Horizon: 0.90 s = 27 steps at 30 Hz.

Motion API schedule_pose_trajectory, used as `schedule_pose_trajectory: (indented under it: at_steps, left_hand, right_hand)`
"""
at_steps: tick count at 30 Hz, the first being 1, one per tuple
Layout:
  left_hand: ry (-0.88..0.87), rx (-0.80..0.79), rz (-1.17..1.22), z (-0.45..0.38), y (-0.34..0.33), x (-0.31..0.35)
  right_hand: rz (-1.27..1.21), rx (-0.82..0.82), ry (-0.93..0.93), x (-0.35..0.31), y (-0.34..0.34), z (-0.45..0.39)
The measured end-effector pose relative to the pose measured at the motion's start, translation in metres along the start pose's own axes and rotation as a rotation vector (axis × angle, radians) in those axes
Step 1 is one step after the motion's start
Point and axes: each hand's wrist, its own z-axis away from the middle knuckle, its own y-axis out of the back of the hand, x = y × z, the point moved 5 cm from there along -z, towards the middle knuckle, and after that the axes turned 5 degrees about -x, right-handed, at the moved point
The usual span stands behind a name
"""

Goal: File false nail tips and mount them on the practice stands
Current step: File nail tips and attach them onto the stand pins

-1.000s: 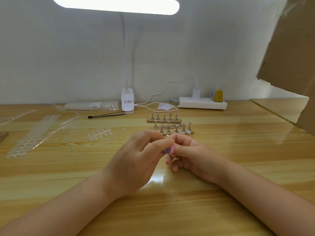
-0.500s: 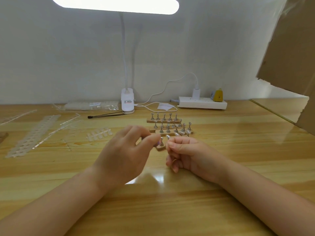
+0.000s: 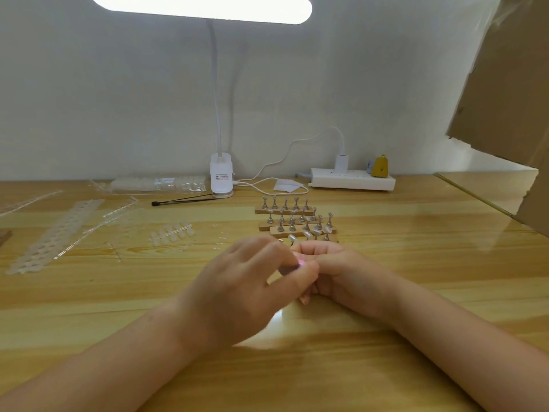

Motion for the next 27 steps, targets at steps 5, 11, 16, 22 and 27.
schedule_pose_trajectory:
  at_steps: [5,11,16,22,27]
  left_hand:
    - [0.137,0.006,-0.104,0.006,0.007,-0.027]
    - [0.051,-0.009,-0.019,0.003,-0.003,-0.009]
    - [0.142,0.014,-0.027,0.007,0.004,-0.025]
    - [0.272,-0.046,0.182,0.007,-0.005,-0.024]
    - [0.332,0.039,0.303,0.005,-0.001,-0.028]
  right_hand:
    - [-0.043,0.035,-0.006,0.001,0.001,0.0]
    - [-0.024,-0.003,-0.002,-0.001,0.0,0.0]
    - [-0.053,0.061,0.021,0.001,0.003,-0.001]
    - [-0.074,0.16,0.059,0.001,0.006,0.001]
    - [-0.072,0.209,0.055,0.002,0.008,-0.001]
